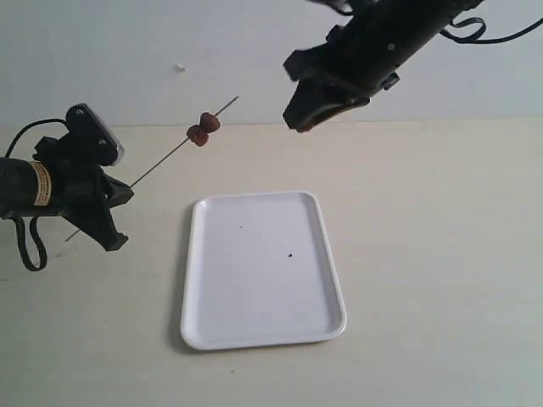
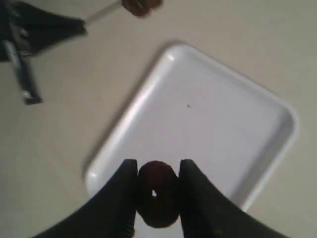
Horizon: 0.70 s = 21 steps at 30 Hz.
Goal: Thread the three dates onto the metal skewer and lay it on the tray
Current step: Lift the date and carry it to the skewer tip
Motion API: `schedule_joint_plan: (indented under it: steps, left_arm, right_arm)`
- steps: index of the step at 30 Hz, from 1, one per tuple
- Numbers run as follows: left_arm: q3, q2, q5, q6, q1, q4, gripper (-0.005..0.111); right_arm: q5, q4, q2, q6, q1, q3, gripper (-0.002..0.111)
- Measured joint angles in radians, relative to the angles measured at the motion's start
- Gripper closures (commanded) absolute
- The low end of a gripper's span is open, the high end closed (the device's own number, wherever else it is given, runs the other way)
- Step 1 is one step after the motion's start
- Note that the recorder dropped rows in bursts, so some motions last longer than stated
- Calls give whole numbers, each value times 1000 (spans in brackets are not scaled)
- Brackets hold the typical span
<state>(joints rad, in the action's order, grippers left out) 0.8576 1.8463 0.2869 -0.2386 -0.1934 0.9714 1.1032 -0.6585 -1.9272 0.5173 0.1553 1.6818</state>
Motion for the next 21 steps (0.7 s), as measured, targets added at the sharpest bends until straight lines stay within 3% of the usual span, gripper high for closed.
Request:
schedule_joint_plan:
  steps: [11,21]
  left_arm:
    - [0,0,116,-2,0,46,107]
    - [0,0,185,-2,-2,125,107]
  right_arm:
    - [117,-472,-189,391,-205,10,80]
    - [114,-632,-345,384,-268,107,80]
